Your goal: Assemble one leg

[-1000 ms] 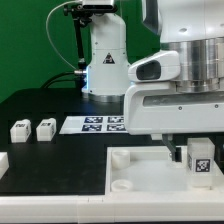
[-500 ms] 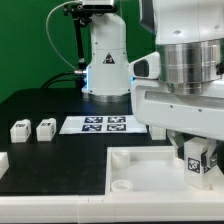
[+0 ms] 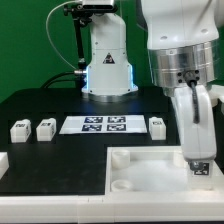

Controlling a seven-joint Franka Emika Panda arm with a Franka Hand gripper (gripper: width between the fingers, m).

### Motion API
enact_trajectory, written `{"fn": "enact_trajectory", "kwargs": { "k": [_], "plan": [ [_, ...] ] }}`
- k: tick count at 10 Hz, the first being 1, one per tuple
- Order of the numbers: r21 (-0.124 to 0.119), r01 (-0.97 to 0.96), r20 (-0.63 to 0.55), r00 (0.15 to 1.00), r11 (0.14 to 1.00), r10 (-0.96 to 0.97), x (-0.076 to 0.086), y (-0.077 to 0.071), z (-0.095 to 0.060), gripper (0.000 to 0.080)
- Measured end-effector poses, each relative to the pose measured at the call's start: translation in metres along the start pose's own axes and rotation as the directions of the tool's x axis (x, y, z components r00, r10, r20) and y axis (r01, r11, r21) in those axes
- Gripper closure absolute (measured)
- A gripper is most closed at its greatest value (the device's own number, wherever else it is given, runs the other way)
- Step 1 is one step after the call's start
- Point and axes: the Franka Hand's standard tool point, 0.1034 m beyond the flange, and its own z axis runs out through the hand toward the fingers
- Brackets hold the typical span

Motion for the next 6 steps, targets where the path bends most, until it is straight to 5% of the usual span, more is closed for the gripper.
{"fn": "enact_trajectory", "kwargs": {
  "k": [1, 2, 3, 4, 5, 6],
  "plan": [
    [-0.001, 0.107, -0.006, 0.994, 0.994, -0.107, -0.0005, 0.0008, 0.002, 0.0344],
    [-0.006, 0.266, -0.016, 0.964, 0.964, -0.266, -0.0033, 0.003, 0.0065, 0.0344],
    [-0.017, 0.449, -0.028, 0.893, 0.894, -0.449, -0.0054, 0.0022, 0.0057, 0.0221],
    [-0.032, 0.66, -0.036, 0.75, 0.751, -0.661, -0.0073, 0.0, 0.0031, 0.0165],
    [-0.034, 0.675, -0.035, 0.736, 0.737, -0.676, -0.0059, 0.0007, 0.0041, 0.0154],
    [-0.043, 0.771, -0.034, 0.635, 0.636, -0.772, -0.0042, 0.0004, 0.004, 0.0154]
  ]
}}
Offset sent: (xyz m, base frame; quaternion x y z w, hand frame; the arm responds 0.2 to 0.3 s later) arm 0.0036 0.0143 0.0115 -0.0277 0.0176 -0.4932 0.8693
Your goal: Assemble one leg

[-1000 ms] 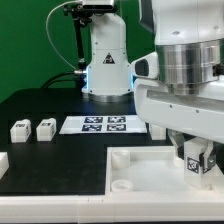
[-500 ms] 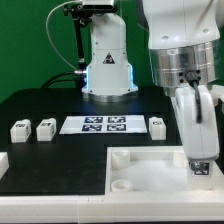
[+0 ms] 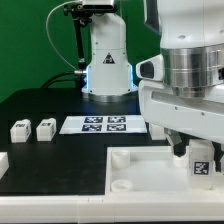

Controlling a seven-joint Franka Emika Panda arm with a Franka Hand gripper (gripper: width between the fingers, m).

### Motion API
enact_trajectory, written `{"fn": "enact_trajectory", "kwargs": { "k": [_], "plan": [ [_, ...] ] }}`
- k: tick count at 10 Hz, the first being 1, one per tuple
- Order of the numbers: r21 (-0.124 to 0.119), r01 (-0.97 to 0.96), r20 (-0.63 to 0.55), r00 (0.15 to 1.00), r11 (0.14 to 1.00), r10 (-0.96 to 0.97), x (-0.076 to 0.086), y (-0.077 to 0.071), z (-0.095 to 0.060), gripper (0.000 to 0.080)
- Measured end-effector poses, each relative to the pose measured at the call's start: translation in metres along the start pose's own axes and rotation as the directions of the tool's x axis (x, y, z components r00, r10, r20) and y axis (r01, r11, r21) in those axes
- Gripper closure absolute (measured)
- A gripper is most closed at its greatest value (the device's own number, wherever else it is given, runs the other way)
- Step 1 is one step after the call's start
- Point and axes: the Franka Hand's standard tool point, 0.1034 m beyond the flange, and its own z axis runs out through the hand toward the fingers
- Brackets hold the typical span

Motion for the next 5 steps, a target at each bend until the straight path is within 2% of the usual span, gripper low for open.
{"fn": "enact_trajectory", "kwargs": {
  "k": [1, 2, 4, 5],
  "plan": [
    [-0.009, 0.216, -0.013, 0.976, 0.976, -0.216, 0.0007, -0.0009, -0.0013, 0.0151],
    [-0.018, 0.418, -0.035, 0.907, 0.908, -0.419, -0.0003, -0.006, -0.0049, 0.0151],
    [-0.032, 0.627, -0.036, 0.777, 0.778, -0.628, 0.0004, -0.006, -0.0043, 0.0151],
    [-0.057, 0.743, -0.03, 0.666, 0.667, -0.745, -0.0003, -0.0061, -0.0041, 0.0151]
  ]
}}
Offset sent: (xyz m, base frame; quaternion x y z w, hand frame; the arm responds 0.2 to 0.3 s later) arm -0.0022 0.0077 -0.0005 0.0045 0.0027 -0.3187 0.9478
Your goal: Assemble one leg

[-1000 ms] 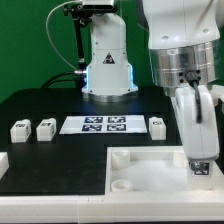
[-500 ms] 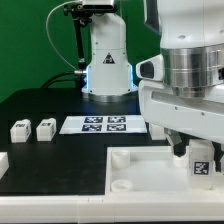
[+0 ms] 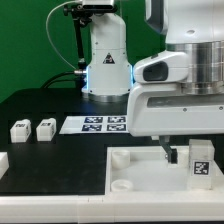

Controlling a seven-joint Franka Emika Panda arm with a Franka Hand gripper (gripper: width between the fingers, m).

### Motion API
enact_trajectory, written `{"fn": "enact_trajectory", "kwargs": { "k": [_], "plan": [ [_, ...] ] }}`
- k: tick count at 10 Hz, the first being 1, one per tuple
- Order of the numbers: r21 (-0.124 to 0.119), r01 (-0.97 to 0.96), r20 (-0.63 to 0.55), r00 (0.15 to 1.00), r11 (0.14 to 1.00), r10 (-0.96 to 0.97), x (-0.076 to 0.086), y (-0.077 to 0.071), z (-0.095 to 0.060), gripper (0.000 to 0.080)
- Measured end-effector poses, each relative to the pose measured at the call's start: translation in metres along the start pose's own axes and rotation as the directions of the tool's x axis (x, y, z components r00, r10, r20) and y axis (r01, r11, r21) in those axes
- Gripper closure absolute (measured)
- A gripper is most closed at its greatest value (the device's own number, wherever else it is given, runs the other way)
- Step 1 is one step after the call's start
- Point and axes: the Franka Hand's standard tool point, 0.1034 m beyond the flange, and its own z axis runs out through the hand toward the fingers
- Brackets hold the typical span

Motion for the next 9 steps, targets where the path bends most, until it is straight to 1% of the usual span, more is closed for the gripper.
{"fn": "enact_trajectory", "kwargs": {
  "k": [1, 2, 3, 4, 5, 6, 7, 8, 9],
  "plan": [
    [0.002, 0.001, 0.0, 1.0, 1.0, -0.001, 0.0, 0.0002, 0.0001, 0.0151],
    [0.001, -0.055, 0.0, 0.998, 0.998, 0.055, 0.0, 0.0003, 0.0002, 0.0291],
    [0.002, -0.073, 0.0, 0.997, 0.997, 0.073, 0.0, 0.0005, 0.0002, 0.0291],
    [0.005, -0.177, 0.001, 0.984, 0.984, 0.177, -0.0001, -0.0002, 0.0003, 0.0429],
    [0.004, -0.287, 0.001, 0.958, 0.958, 0.287, 0.0, 0.0002, 0.0002, 0.051],
    [0.004, -0.392, 0.002, 0.92, 0.92, 0.392, 0.0001, 0.0008, 0.0002, 0.051],
    [0.002, -0.503, 0.002, 0.865, 0.865, 0.503, 0.0, 0.0014, 0.0008, 0.051],
    [-0.004, -0.647, -0.002, 0.762, 0.762, 0.647, 0.0002, 0.0024, 0.0009, 0.051],
    [-0.004, -0.772, -0.003, 0.635, 0.635, 0.772, -0.0003, 0.0038, 0.0012, 0.051]
  ]
}}
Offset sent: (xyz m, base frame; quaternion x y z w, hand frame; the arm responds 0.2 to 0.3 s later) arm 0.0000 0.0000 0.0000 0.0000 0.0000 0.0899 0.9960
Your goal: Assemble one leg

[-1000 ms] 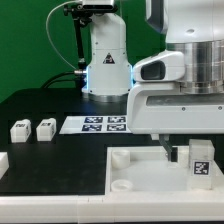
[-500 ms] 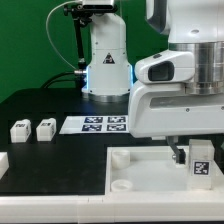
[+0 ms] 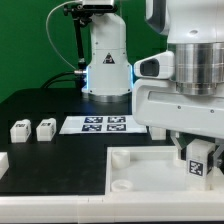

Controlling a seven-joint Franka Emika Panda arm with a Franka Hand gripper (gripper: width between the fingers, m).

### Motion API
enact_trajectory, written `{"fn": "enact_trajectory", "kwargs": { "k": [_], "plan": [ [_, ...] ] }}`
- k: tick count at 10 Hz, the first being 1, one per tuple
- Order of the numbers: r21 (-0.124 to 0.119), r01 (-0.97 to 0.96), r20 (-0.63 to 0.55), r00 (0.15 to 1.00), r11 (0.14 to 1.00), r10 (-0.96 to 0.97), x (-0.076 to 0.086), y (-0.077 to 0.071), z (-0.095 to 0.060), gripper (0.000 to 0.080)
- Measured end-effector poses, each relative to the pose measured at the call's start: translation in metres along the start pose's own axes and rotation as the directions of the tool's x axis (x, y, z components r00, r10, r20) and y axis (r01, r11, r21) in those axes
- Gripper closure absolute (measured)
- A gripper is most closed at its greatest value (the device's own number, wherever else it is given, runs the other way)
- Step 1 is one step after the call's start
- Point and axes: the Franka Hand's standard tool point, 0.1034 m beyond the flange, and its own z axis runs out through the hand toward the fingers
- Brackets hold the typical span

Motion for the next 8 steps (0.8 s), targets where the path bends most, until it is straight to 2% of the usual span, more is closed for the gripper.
{"fn": "enact_trajectory", "kwargs": {
  "k": [1, 2, 3, 4, 6, 8],
  "plan": [
    [0.008, -0.196, 0.017, 0.98, 0.981, 0.196, 0.0018, 0.0019, 0.0002, 0.051],
    [0.015, -0.377, 0.05, 0.925, 0.926, 0.376, 0.0009, 0.0026, 0.0004, 0.0509],
    [0.012, -0.606, 0.074, 0.794, 0.795, 0.604, -0.0013, 0.0022, 0.0007, 0.0508],
    [0.005, -0.679, 0.076, 0.732, 0.734, 0.677, -0.0021, 0.0021, 0.0005, 0.0508],
    [-0.022, -0.838, 0.087, 0.541, 0.545, 0.836, -0.0036, 0.0004, 0.0, 0.0508],
    [-0.032, -0.899, 0.088, 0.432, 0.436, 0.897, -0.0026, 0.0008, -0.0003, 0.0508]
  ]
}}
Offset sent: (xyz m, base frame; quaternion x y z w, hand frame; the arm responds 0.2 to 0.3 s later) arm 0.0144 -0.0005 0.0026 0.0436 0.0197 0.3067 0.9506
